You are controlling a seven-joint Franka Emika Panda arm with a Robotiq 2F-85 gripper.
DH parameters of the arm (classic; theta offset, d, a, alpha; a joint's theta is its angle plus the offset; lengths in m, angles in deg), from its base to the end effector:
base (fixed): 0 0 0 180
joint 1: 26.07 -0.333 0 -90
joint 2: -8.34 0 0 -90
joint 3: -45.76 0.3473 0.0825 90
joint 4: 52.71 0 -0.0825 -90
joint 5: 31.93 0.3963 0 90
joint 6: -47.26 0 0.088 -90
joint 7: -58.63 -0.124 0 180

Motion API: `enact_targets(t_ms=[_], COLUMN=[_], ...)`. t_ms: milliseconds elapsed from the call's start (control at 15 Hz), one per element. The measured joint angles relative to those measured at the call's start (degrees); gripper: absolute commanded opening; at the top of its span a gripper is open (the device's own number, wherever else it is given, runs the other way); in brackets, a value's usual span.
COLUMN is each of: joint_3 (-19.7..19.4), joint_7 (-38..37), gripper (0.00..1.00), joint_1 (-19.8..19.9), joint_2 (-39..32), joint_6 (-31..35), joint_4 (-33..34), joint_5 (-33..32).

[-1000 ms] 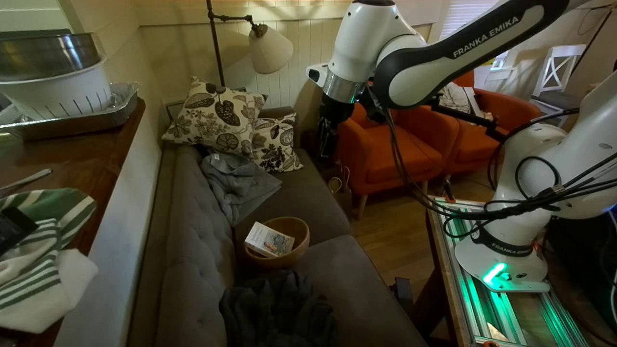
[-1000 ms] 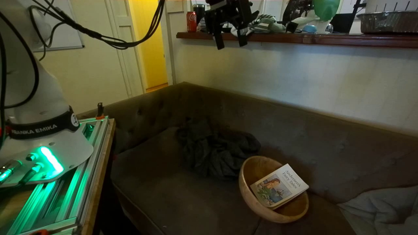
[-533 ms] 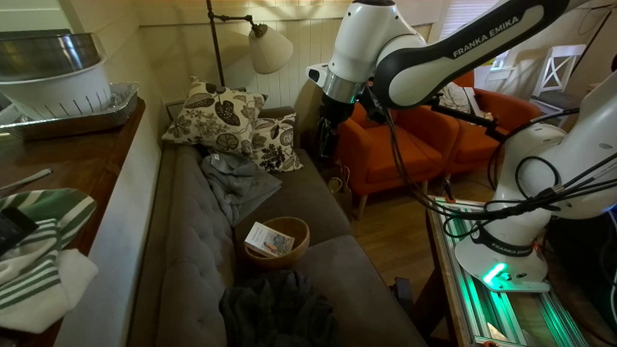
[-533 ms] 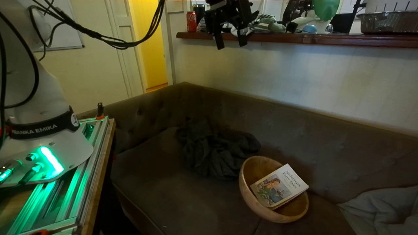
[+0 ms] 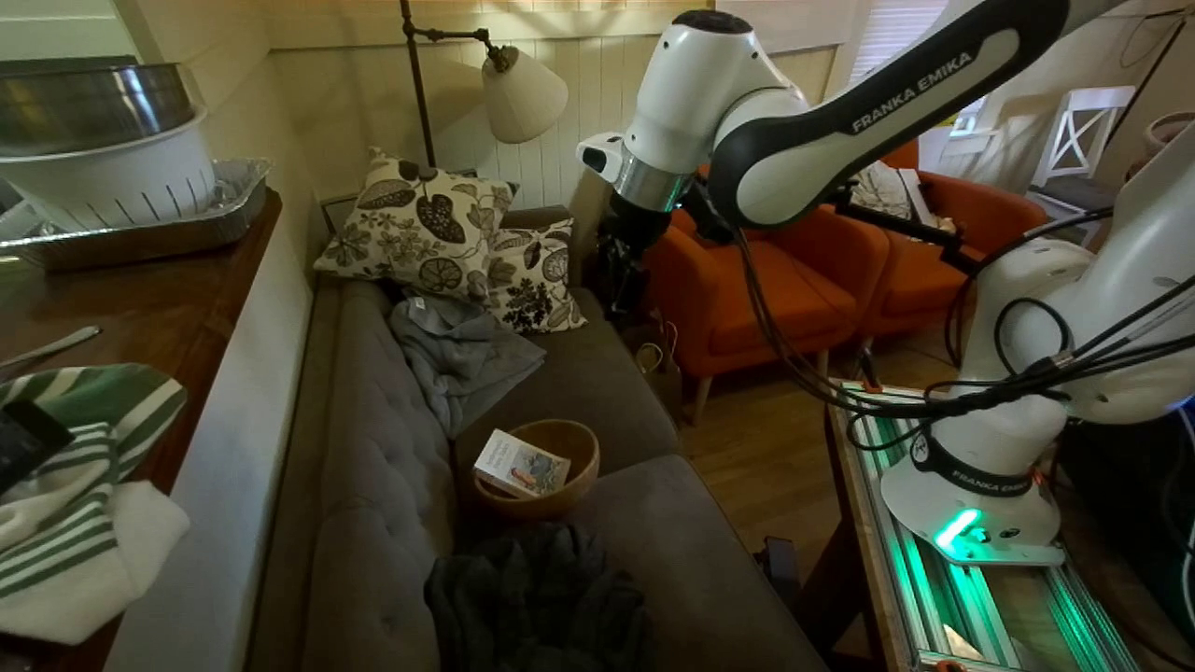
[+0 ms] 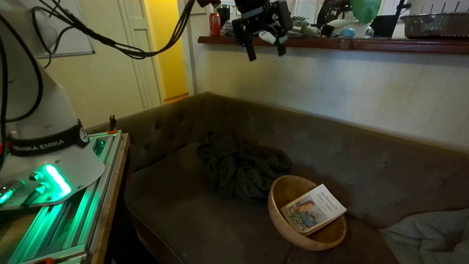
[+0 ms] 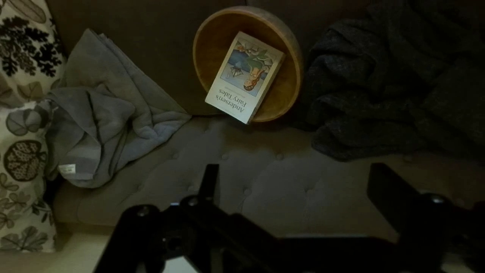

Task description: Put the brown bowl on the blanket, then remove the book from the bowl

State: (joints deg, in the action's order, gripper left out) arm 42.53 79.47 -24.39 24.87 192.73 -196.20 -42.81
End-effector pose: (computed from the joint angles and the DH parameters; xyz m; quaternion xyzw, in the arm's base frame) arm 0.4677 -0.0402 0.4272 0.9640 0.2039 0.1436 0.0918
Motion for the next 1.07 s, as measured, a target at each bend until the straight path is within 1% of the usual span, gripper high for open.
enact_targets(t_ms=[200,333,400,533,600,667,800,1067], joint_3=[-2.0,-3.0,-2.6,-0.4,0.7,1.0,1.0,1.2], joint_7=[10.2,18.7,23.2,31.2,32.6,32.3,31.7,31.7], gripper=[1.00,1.00,1.00,1.00,1.00,1.00,1.00,1.00], joint_1=[-0.8,-1.3,-1.3,-0.6,0.0,0.3,0.5,0.8], joint_2=[-8.1,-15.1,-18.9,-26.5,-30.1,-33.2,-37.2,-38.2], joint_6=[6.9,10.7,11.7,11.1,9.3,6.5,3.6,2.6], joint_4=[2.3,5.0,6.9,11.9,14.9,17.9,22.2,23.8], joint_5=[0.4,3.2,6.0,11.4,11.8,11.1,10.5,10.5])
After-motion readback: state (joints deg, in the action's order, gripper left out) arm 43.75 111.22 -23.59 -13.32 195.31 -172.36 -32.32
